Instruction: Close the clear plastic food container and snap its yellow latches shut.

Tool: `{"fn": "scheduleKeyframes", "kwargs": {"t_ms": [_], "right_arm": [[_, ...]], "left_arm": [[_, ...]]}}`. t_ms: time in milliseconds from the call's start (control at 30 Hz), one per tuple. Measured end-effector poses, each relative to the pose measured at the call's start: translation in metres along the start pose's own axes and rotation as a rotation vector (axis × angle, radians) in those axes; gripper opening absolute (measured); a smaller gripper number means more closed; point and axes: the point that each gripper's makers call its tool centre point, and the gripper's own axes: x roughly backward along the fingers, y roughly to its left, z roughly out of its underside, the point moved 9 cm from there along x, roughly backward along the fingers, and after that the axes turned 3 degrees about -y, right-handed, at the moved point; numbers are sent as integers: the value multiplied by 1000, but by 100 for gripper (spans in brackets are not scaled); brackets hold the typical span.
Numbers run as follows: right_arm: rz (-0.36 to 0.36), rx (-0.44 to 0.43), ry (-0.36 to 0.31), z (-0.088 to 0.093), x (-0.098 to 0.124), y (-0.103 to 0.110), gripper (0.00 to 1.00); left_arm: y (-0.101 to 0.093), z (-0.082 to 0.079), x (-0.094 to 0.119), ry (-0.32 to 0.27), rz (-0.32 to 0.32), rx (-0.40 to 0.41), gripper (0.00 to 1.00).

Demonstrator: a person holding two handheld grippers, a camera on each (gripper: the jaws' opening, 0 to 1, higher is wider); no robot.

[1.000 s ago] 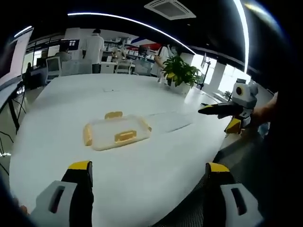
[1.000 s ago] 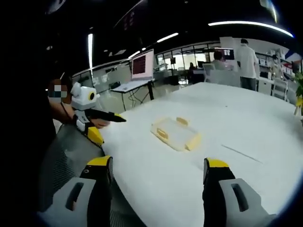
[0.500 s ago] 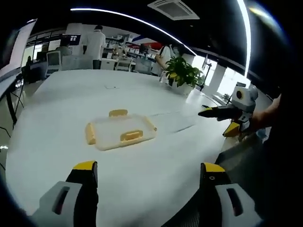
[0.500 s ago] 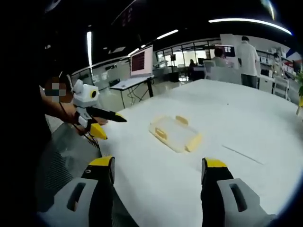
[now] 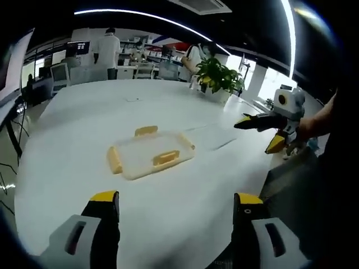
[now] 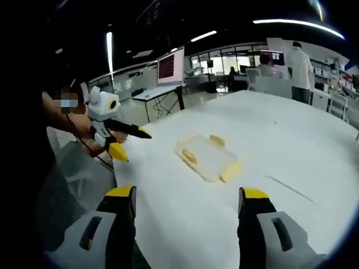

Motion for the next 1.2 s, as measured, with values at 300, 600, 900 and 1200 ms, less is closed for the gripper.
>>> {"fn": "scheduleKeyframes", "kwargs": {"t_ms": [300, 600, 900, 1200], "right_arm": [[-32, 70, 34, -4, -14, -11, 70], [-39, 90, 34, -10, -23, -21, 68], [-51, 117, 63, -11, -35, -28, 63], [-50, 120, 76, -13, -50, -33, 62]], "left_arm": [[14, -8, -9, 17, 7, -21, 76], [23, -14, -15, 39, 15, -71, 71], [32, -16, -25, 95, 35, -157, 67], [43, -22, -35, 123, 47, -192, 67]]}}
